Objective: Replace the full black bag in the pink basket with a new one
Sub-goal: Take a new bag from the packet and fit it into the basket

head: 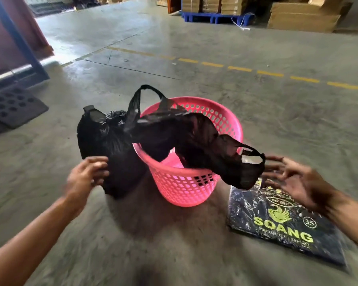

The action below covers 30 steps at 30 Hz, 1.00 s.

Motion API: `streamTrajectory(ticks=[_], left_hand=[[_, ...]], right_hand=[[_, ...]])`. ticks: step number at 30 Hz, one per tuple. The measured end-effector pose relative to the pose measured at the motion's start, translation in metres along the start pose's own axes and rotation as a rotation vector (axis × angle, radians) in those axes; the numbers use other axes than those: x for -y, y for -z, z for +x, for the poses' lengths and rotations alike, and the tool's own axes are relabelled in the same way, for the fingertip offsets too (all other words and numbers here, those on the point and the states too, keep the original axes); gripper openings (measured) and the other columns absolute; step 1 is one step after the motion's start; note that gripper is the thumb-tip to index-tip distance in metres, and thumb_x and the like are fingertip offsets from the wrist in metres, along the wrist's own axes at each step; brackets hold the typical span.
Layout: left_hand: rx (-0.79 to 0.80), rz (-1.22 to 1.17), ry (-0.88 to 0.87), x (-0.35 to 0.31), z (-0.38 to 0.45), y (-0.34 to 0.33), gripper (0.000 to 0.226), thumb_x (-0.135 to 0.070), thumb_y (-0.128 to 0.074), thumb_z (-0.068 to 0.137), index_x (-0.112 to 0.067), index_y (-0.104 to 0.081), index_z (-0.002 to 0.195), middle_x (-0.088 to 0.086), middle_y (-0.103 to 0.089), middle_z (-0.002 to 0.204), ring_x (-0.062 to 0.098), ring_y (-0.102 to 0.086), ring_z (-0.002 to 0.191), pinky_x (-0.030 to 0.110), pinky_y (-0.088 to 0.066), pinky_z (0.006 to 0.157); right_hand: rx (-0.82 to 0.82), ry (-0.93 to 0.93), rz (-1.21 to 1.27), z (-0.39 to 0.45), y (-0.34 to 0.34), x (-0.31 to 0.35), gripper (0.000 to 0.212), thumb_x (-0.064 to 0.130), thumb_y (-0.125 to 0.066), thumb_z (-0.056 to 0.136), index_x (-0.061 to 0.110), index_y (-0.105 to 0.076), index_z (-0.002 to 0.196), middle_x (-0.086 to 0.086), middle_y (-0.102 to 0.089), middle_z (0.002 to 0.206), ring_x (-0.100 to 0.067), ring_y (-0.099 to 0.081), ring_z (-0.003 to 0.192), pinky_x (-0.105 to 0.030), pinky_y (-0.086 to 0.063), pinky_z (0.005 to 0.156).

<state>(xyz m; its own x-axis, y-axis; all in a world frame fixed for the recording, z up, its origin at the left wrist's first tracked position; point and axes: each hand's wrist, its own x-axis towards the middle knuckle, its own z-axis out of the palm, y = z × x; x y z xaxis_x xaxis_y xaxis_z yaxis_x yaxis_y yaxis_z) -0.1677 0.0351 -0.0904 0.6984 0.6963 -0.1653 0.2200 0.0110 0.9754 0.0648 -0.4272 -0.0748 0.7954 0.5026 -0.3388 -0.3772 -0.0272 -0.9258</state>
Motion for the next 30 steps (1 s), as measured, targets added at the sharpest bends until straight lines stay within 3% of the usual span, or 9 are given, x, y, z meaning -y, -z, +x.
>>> streamTrajectory(ticks=[2,5,9,14,16,19,23,27,30], left_hand=[[-0.083,0.021,-0.269,-0.047,0.001,-0.009,0.021,-0.016,-0.050,0.099,-0.024,-0.069,0.093,0.010,-0.067,0.100,0.004,-0.065,0.070,0.022,-0.046,0.066],[-0.099,0.096,-0.647,-0.126,0.002,-0.041,0.012,-0.028,-0.058,0.094,-0.023,-0.069,0.098,0.016,-0.069,0.105,0.014,-0.064,0.084,0.029,-0.050,0.074],[0.084,0.469,-0.907,-0.196,0.031,-0.107,0.014,-0.023,-0.066,0.089,-0.024,-0.072,0.103,0.004,-0.062,0.112,0.001,-0.066,0.088,0.024,-0.055,0.081],[0.560,0.984,-0.673,-0.193,0.064,-0.178,0.047,-0.030,-0.056,0.073,-0.022,-0.073,0.116,0.008,-0.073,0.114,0.027,-0.071,0.102,0.043,-0.056,0.094],[0.629,1.088,-0.632,-0.168,0.074,-0.190,0.055,-0.036,-0.046,0.068,-0.024,-0.075,0.112,0.009,-0.077,0.112,0.031,-0.072,0.103,0.044,-0.055,0.093],[0.599,1.156,-0.598,-0.130,0.091,-0.197,0.053,-0.037,-0.041,0.072,-0.027,-0.075,0.111,0.006,-0.074,0.118,0.030,-0.067,0.113,0.043,-0.051,0.099],[0.410,1.072,-0.741,-0.106,0.105,-0.192,0.045,-0.041,-0.047,0.080,-0.033,-0.070,0.118,0.005,-0.056,0.128,0.027,-0.050,0.125,0.045,-0.041,0.107],[0.237,1.034,-1.056,-0.118,0.107,-0.187,0.027,-0.050,-0.060,0.077,-0.027,-0.074,0.083,0.002,-0.048,0.120,0.025,-0.042,0.118,0.040,-0.039,0.096],[0.376,1.045,-1.113,-0.136,0.111,-0.175,0.022,-0.045,-0.068,0.077,-0.026,-0.076,0.069,0.000,-0.058,0.115,0.025,-0.050,0.111,0.041,-0.043,0.093]], right_hand=[[-0.151,0.180,-0.131,-0.001,0.004,0.030,0.036,0.007,-0.039,0.095,0.007,-0.059,0.124,-0.022,-0.064,0.133,-0.035,-0.066,0.115,-0.038,-0.054,0.091],[-0.210,0.525,-0.510,-0.002,-0.022,0.076,0.011,0.016,-0.054,0.096,0.015,-0.065,0.096,-0.008,-0.071,0.118,-0.030,-0.065,0.116,-0.040,-0.048,0.098],[-0.037,0.662,-0.978,0.010,-0.089,0.105,0.028,0.046,-0.062,0.087,0.019,-0.065,0.094,0.001,-0.072,0.101,-0.015,-0.070,0.091,-0.039,-0.056,0.084],[0.204,0.411,-1.382,0.041,-0.149,0.090,0.065,0.074,-0.053,0.083,0.026,-0.054,0.128,0.000,-0.071,0.115,-0.019,-0.067,0.099,-0.033,-0.051,0.089],[0.231,0.368,-1.505,0.057,-0.160,0.081,0.059,0.064,-0.061,0.081,0.023,-0.061,0.123,-0.002,-0.073,0.114,-0.025,-0.066,0.104,-0.034,-0.052,0.090],[0.229,0.363,-1.535,0.063,-0.164,0.077,0.022,0.026,-0.068,0.079,0.019,-0.073,0.100,-0.002,-0.072,0.090,-0.023,-0.064,0.088,-0.029,-0.049,0.076],[0.238,0.526,-1.416,0.049,-0.147,0.087,0.022,0.015,-0.067,0.074,0.021,-0.075,0.094,0.012,-0.067,0.088,-0.008,-0.060,0.084,-0.024,-0.046,0.080],[0.333,0.626,-1.465,0.020,-0.120,0.103,0.011,0.033,-0.071,0.082,0.027,-0.069,0.072,0.009,-0.054,0.077,-0.002,-0.051,0.068,-0.024,-0.036,0.067],[0.342,0.415,-1.393,0.010,-0.099,0.111,0.060,0.065,-0.052,0.091,0.011,-0.068,0.071,-0.007,-0.066,0.072,-0.018,-0.061,0.064,-0.036,-0.049,0.062]])
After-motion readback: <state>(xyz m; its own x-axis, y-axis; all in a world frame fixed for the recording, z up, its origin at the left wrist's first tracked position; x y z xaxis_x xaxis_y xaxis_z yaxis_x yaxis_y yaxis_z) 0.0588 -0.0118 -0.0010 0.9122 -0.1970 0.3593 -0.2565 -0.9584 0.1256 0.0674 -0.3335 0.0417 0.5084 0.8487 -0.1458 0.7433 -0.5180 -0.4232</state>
